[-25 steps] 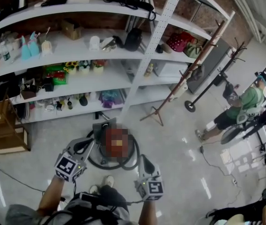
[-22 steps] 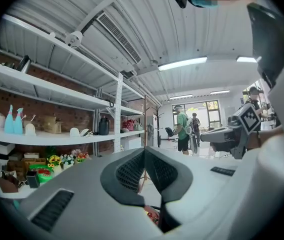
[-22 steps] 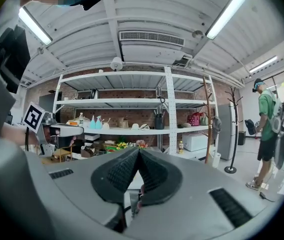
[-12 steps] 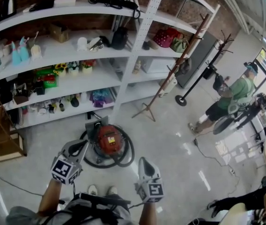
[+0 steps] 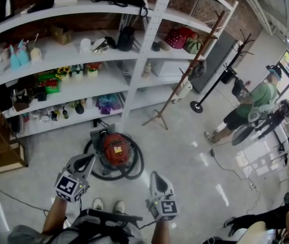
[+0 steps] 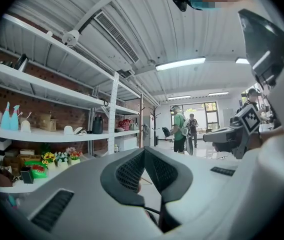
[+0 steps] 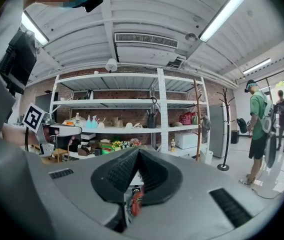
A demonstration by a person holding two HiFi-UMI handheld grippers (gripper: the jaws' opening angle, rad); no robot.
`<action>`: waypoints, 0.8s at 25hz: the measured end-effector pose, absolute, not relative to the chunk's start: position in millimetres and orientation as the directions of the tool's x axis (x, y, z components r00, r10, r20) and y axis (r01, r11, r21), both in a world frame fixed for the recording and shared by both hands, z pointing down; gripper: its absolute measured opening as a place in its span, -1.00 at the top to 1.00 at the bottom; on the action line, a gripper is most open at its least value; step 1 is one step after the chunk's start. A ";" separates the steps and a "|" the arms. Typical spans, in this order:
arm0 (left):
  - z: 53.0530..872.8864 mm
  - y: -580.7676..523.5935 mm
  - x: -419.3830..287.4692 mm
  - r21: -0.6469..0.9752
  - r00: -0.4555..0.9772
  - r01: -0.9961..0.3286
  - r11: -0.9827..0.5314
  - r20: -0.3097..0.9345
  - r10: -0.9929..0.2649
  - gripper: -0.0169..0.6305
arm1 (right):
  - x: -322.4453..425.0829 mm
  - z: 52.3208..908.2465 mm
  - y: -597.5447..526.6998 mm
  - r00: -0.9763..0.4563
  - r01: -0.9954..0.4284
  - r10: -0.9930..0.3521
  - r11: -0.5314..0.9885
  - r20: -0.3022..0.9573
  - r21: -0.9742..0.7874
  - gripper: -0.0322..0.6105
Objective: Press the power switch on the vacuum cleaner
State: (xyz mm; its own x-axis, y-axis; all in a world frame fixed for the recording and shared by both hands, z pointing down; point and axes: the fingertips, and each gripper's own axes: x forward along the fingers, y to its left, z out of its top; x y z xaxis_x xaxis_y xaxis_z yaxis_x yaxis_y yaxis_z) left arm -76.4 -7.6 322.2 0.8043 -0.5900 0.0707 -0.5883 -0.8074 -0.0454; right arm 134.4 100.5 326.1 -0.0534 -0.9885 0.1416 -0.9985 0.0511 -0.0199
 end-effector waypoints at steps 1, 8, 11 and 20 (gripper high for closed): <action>321.4 -6.8 -72.8 -0.047 0.802 -0.591 -0.806 0.072 -0.592 0.92 | 137.7 329.0 99.8 -0.062 -0.998 -0.988 0.059 0.142 -0.024 0.87; 323.8 -0.5 -61.7 -0.054 0.791 -0.605 -0.795 0.079 -0.607 0.92 | 142.8 331.8 92.4 -0.102 -0.995 -0.983 0.101 0.153 -0.013 0.87; 324.5 0.2 -62.4 -0.051 0.785 -0.611 -0.790 0.084 -0.613 0.92 | 139.9 333.6 89.5 -0.118 -0.993 -0.981 0.117 0.154 -0.019 0.87; 324.9 -2.0 -65.6 -0.040 0.773 -0.628 -0.777 0.085 -0.629 0.92 | 127.2 343.4 84.9 -0.163 -0.987 -0.972 0.162 0.167 -0.017 0.87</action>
